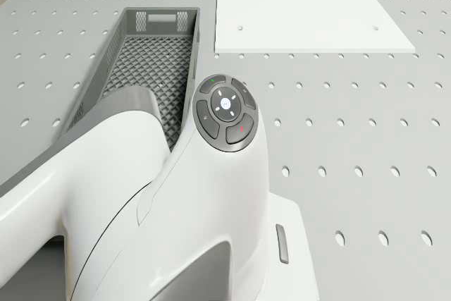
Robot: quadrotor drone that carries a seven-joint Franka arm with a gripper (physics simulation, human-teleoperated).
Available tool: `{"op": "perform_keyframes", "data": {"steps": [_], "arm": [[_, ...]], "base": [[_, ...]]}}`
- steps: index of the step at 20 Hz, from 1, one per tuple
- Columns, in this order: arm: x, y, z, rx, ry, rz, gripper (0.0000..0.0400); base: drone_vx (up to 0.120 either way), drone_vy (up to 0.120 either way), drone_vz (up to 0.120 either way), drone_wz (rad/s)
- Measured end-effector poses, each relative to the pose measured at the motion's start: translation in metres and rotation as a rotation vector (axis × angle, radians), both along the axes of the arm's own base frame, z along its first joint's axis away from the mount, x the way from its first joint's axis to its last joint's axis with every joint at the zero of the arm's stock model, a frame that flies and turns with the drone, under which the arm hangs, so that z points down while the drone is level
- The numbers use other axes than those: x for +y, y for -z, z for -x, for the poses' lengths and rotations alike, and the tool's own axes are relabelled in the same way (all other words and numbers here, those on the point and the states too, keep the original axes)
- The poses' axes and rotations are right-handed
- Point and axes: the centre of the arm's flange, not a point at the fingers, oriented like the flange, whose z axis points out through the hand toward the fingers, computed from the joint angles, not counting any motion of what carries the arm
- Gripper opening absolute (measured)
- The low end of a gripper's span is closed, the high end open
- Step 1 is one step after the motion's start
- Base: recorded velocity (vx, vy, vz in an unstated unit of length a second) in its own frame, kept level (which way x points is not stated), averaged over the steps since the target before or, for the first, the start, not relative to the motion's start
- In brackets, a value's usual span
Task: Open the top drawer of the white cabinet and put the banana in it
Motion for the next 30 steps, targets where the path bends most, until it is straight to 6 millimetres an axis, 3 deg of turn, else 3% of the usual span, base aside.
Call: {"op": "perform_keyframes", "data": {"steps": [6, 11, 30], "arm": [[0.025, 0.000, 0.000, 0.000, 0.000, 0.000, 0.0400], [0.039, -0.013, 0.000, 0.000, 0.000, 0.000, 0.0400], [0.048, -0.086, 0.000, 0.000, 0.000, -0.001, 0.0400]], "base": [[0.000, 0.000, 0.000, 0.000], [0.000, 0.000, 0.000, 0.000], [0.000, 0.000, 0.000, 0.000]]}}
